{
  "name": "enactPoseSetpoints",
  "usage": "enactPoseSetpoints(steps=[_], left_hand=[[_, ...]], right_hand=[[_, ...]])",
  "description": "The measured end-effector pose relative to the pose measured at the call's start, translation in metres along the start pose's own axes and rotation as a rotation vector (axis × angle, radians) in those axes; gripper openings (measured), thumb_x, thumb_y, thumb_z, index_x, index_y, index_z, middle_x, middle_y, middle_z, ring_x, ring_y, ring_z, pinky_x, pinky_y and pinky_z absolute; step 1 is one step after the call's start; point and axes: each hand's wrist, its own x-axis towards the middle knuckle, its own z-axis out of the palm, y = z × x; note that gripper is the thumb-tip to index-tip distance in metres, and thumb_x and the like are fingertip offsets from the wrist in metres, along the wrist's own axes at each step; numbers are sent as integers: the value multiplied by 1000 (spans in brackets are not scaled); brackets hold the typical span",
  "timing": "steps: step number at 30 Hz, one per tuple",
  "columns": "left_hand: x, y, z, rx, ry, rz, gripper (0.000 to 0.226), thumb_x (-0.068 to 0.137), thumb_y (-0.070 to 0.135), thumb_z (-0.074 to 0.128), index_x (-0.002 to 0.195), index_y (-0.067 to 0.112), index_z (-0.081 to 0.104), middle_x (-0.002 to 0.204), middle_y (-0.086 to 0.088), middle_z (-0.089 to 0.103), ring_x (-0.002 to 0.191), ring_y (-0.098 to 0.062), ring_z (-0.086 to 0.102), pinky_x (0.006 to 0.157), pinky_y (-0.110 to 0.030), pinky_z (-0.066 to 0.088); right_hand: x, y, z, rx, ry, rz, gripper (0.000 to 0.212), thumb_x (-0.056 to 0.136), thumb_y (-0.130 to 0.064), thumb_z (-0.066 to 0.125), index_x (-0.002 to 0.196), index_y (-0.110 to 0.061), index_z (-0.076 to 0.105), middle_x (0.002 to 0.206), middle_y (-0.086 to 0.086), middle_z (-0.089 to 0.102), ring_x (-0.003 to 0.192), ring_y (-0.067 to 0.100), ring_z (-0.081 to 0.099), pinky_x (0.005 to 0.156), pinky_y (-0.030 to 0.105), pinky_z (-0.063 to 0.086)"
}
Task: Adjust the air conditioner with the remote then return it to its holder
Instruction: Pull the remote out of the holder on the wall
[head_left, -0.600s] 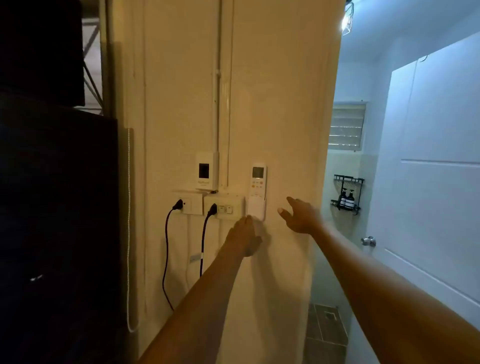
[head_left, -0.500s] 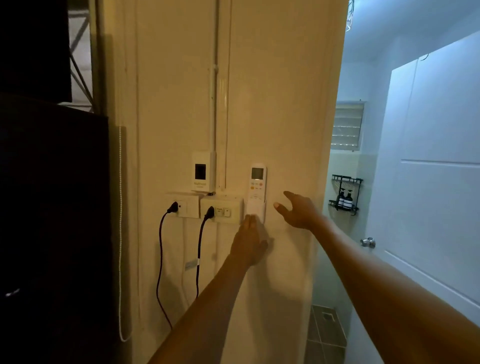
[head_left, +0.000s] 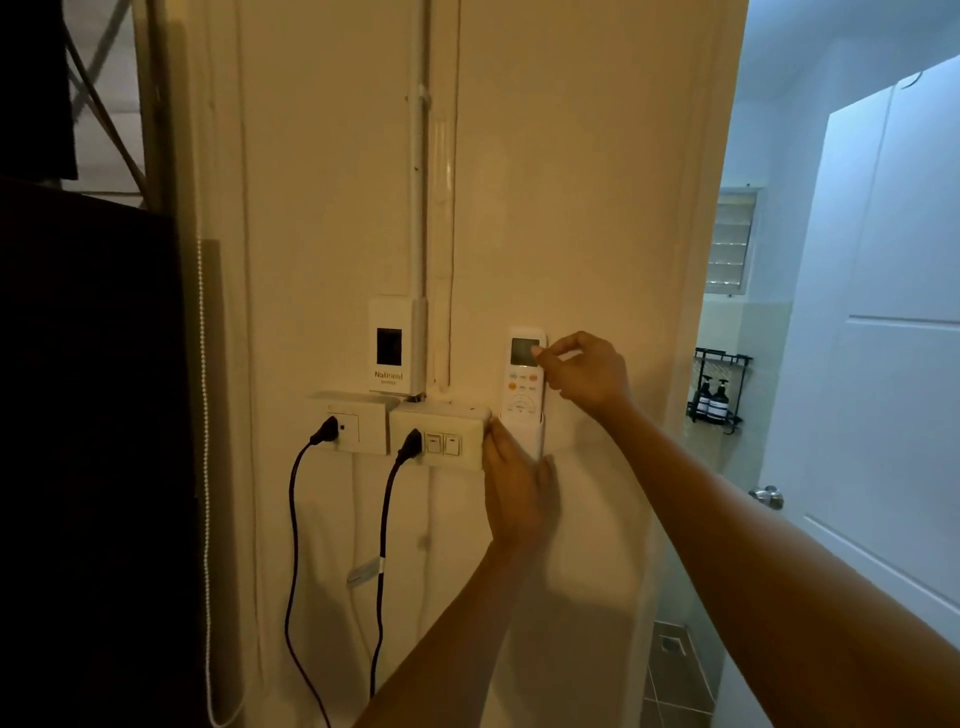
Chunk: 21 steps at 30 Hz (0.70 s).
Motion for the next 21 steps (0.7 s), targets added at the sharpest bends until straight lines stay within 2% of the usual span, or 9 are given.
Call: enactPoseSetpoints(steps=[4,10,14,18,21], left_hand=[[0,-6,10,-2,53,19,75,89,35,47,143,14,0,153,-9,14,142,-25,15,110,-40,37],[-1,-12,20,13,79,13,79,87,36,51,143,18,-2,153,-5,13,142,-25,14,107,-40,38],[0,-12,20,3,83,19,79,87,35,52,143,16,0,153,-7,14,142,-25,14,107,-40,36],[0,-13,19,-4,95,45,79,87,34,53,143,14,0,153,-8,15,142,-25,15,107,-39,37],[0,-14,19,2,96,58,79,87,34,53,143,14,1,153,-9,16,141,-26,17,106,-40,40]], right_hand=[[0,-8,7,-77,59,-69,34,66,-54,67,79,-25,58,83,-6,64,76,15,62,66,28,48],[0,-2,15,-63,76,-76,27,67,-45,73,66,-20,62,82,0,70,73,17,65,68,32,53],[1,2,11,-33,45,-65,27,68,-44,72,70,-18,70,79,3,73,72,17,68,72,32,55],[4,3,8,2,-6,-41,21,71,-40,72,69,-19,70,82,3,74,75,18,70,78,38,57],[4,0,8,-25,-1,-47,23,73,-37,71,71,-14,70,86,5,74,76,19,69,78,36,57]])
